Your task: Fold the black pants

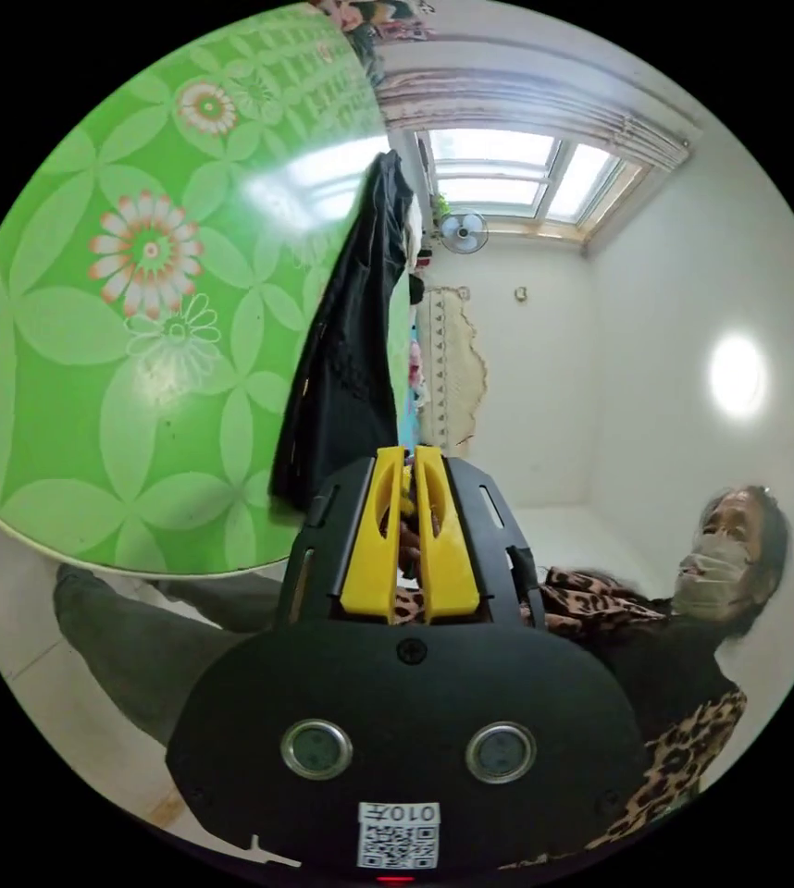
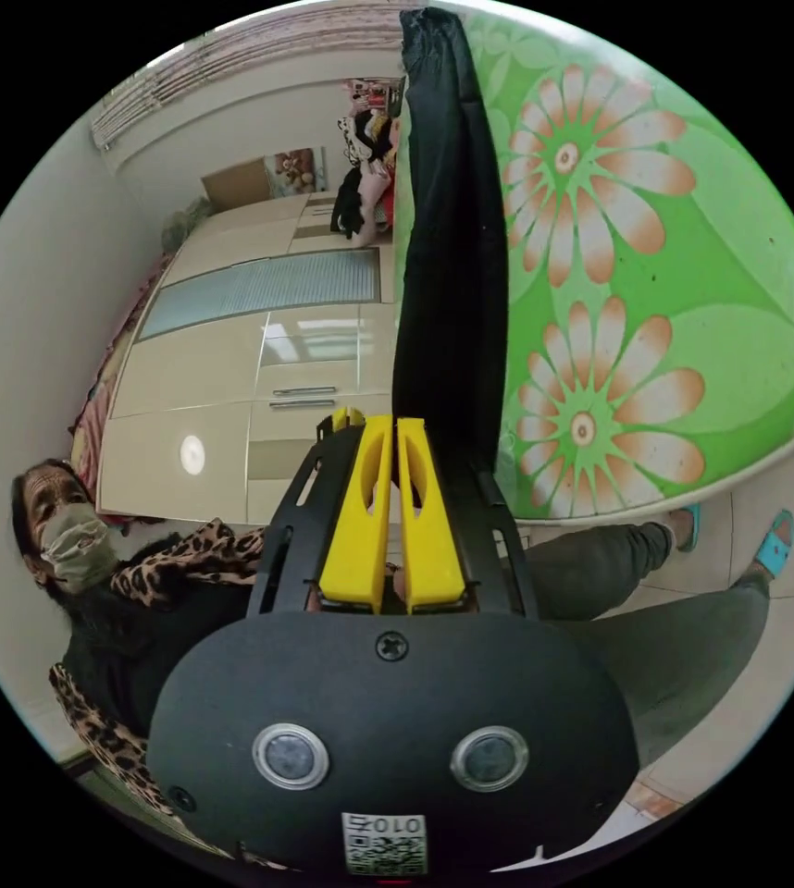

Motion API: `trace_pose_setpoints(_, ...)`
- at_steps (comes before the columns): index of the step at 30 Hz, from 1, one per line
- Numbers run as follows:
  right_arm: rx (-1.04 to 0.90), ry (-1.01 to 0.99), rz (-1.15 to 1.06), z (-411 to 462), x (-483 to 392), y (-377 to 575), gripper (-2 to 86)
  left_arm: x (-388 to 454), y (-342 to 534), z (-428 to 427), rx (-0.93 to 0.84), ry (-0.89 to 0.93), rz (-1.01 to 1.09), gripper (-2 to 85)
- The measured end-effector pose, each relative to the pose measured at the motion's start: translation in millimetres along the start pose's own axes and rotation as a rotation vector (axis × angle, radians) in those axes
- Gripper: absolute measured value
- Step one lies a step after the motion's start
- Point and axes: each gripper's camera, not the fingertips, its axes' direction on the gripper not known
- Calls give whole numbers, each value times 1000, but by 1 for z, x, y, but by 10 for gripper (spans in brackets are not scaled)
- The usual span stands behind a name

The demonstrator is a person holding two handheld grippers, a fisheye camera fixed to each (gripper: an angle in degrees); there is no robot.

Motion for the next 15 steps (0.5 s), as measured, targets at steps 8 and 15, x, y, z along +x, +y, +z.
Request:
trace_pose_setpoints(8,25,-198,7,-12,-6,11,28,18,-12,26,-140,-292,73,81)
trace_pose_setpoints(15,43,-361,45,-24,-16,25,29,28,-32,45,-156,-394,148,87)
